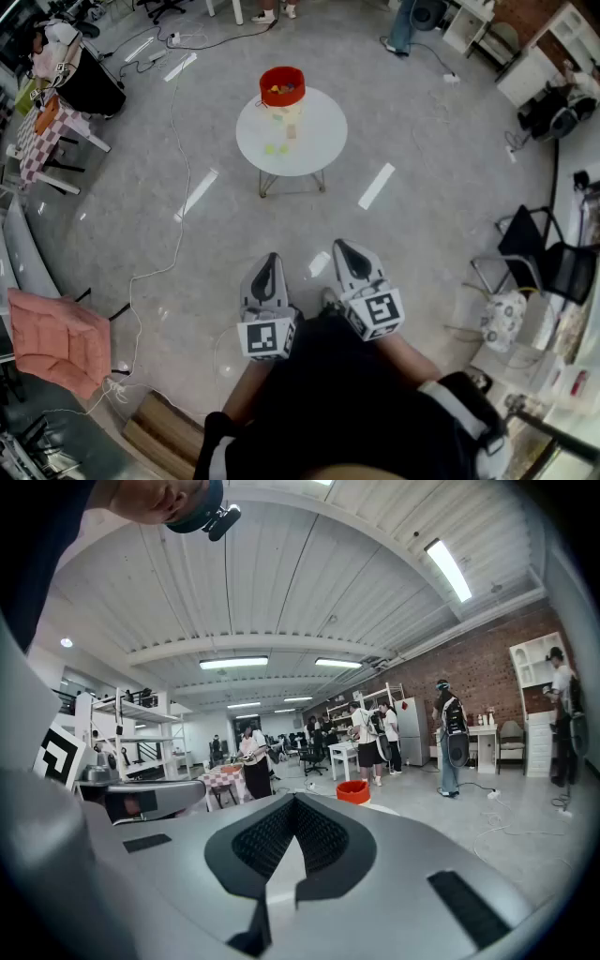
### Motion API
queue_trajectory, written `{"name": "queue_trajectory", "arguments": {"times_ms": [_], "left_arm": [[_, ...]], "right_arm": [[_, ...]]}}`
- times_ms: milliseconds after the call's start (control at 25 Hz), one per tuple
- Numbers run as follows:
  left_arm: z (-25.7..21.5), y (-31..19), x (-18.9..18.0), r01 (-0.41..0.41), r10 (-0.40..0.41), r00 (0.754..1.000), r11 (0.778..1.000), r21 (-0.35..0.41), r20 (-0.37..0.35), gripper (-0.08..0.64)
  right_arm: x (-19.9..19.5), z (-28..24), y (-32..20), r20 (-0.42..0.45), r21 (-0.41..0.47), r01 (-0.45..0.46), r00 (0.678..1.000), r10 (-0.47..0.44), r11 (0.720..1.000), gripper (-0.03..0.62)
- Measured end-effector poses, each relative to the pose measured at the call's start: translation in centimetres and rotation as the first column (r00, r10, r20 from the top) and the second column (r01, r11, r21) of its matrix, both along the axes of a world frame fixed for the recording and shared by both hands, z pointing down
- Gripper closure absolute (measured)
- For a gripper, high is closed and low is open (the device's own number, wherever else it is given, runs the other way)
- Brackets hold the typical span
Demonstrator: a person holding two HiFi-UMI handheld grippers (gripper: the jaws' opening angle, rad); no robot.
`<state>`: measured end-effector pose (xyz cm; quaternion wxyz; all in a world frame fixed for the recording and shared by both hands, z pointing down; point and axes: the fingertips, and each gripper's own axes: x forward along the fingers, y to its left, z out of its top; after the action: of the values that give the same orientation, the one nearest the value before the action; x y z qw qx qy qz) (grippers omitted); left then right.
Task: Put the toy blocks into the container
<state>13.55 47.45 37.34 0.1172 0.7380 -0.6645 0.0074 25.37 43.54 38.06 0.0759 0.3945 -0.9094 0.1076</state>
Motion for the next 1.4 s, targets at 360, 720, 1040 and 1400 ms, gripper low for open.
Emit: {"name": "queue_trajectory", "arguments": {"times_ms": [360, 720, 1040, 1400], "left_arm": [[-0.2, -0.3, -1.2, -0.018, 0.018, 1.000, 1.000, 0.006, -0.014, 0.572], [0.3, -0.7, -5.4, -0.057, 0.057, 0.998, 0.998, 0.008, -0.016, 0.572], [0.8, -2.0, -7.8, -0.088, 0.088, 0.996, 0.996, 0.016, -0.026, 0.572], [1.5, -8.2, -9.8, -0.091, 0.091, 0.996, 0.996, 0.020, -0.017, 0.572]], "right_arm": [[-0.6, 0.1, -0.4, 0.016, -0.008, -0.040, 0.999, 0.040, 0.999, 0.601], [-4.5, 0.4, -0.5, -0.001, 0.007, -0.070, 0.998, 0.070, 0.997, 0.601], [-6.9, 1.3, -1.8, -0.008, 0.009, -0.099, 0.995, 0.099, 0.995, 0.601], [-9.5, 2.5, -8.0, 0.000, 0.005, -0.088, 0.996, 0.088, 0.996, 0.601]]}}
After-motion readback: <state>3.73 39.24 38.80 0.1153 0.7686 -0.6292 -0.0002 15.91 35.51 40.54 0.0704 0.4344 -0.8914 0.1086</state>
